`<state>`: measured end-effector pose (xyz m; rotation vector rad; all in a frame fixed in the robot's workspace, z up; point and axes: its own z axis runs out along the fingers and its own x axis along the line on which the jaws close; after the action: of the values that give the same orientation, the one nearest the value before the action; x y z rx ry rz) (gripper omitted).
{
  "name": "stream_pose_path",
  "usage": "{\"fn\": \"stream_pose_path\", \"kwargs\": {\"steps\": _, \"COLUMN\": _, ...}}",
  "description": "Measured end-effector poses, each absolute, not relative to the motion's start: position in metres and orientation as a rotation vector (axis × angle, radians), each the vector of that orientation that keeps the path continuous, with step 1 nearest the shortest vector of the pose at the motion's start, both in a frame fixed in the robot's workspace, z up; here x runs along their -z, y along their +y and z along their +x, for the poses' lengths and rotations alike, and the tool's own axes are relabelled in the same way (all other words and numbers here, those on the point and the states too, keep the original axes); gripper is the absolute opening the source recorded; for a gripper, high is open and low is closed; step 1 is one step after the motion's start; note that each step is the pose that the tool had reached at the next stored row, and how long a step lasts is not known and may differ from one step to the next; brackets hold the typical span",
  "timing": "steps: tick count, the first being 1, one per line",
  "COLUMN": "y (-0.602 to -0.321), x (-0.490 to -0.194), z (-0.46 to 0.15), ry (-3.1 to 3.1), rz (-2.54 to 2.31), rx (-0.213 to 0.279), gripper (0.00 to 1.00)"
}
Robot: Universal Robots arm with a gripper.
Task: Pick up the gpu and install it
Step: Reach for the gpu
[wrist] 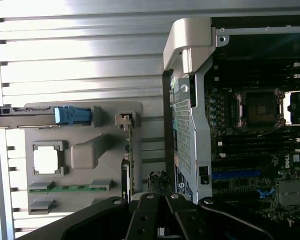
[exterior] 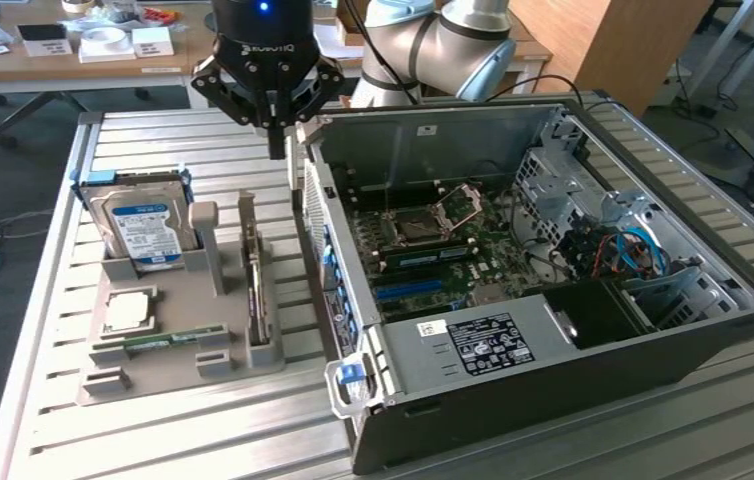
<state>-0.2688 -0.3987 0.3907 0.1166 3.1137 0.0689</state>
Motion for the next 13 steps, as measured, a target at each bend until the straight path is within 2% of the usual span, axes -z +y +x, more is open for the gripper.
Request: {"fn": "stream_pose_path", "kwargs": {"steps": 13, "y": -0.3987, "x": -0.3906, "z": -0.2705, "ry": 3.114, "rz": 0.117, "rx": -0.069, "gripper": 0.11}}
